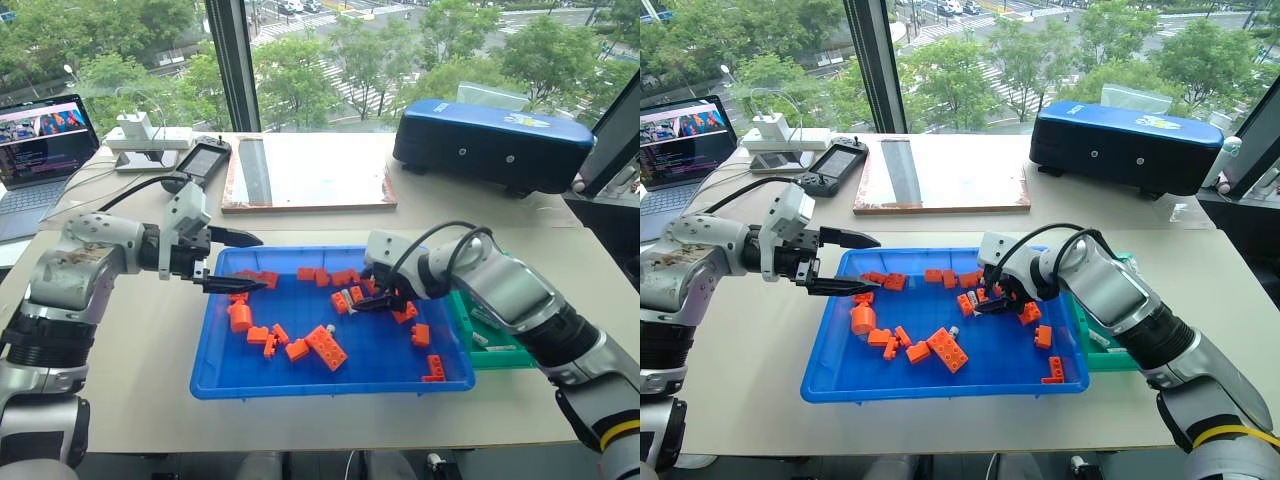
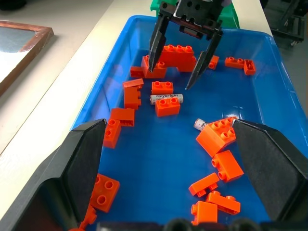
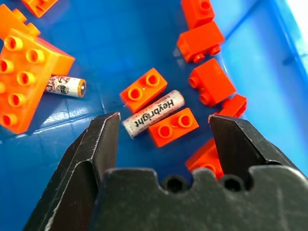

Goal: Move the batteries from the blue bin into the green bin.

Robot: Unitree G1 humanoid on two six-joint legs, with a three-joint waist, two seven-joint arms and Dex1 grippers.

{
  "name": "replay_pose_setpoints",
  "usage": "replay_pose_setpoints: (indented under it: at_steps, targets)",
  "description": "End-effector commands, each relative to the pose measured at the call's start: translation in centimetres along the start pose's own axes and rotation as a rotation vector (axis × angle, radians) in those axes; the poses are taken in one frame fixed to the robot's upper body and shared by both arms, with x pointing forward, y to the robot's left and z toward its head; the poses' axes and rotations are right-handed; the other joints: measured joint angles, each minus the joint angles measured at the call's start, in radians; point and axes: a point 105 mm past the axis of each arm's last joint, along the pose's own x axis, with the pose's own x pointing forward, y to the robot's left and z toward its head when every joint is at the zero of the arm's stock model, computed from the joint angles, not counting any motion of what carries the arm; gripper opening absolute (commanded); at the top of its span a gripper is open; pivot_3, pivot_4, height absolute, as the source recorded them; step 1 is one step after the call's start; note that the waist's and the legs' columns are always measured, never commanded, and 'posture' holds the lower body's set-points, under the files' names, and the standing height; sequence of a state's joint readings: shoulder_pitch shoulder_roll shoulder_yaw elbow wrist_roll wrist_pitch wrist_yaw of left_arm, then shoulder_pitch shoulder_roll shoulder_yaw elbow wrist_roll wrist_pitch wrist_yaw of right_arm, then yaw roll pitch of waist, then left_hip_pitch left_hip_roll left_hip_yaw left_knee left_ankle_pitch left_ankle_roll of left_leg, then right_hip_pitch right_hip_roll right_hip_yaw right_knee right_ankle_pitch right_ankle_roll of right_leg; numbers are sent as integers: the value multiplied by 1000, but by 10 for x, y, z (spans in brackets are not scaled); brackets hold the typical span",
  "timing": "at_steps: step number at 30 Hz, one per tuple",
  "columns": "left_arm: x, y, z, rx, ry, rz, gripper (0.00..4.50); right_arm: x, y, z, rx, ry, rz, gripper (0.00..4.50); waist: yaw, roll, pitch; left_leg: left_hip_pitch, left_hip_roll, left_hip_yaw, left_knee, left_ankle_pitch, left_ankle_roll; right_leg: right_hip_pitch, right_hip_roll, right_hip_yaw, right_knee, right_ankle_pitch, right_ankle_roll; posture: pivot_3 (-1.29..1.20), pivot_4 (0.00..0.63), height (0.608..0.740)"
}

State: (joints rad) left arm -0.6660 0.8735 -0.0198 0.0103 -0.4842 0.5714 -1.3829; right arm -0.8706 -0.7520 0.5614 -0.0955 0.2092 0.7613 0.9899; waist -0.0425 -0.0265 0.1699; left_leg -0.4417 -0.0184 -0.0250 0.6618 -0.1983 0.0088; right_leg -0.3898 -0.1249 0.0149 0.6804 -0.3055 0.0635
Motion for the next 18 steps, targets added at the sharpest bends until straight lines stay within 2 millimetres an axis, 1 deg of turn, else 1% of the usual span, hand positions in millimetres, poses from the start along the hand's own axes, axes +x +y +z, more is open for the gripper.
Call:
replay_pose_setpoints:
  at_steps: [1, 5, 10, 18]
  targets:
    - [-5, -3, 11, 36, -19, 9, 4500, 0, -4, 5, -107, 15, 19, 3470, 0, 0, 0, 0, 0, 0, 0, 0, 0, 0, 0, 0, 0, 0, 0, 0, 150, 732]
    - [-6, -4, 11, 35, -17, 14, 4500, 4, 2, 4, -138, 21, 72, 3470, 0, 0, 0, 0, 0, 0, 0, 0, 0, 0, 0, 0, 0, 0, 0, 0, 150, 732]
    - [-5, -8, 8, 21, -14, 9, 4500, 12, 2, -3, -164, 46, 103, 3470, 0, 0, 0, 0, 0, 0, 0, 0, 0, 0, 0, 0, 0, 0, 0, 0, 150, 732]
    - [-4, -9, 5, 13, -9, 21, 4500, 22, -11, -12, -209, 96, 121, 3470, 0, 0, 0, 1, 0, 0, 0, 0, -1, 0, 0, 0, 0, 0, 0, 0, 150, 732]
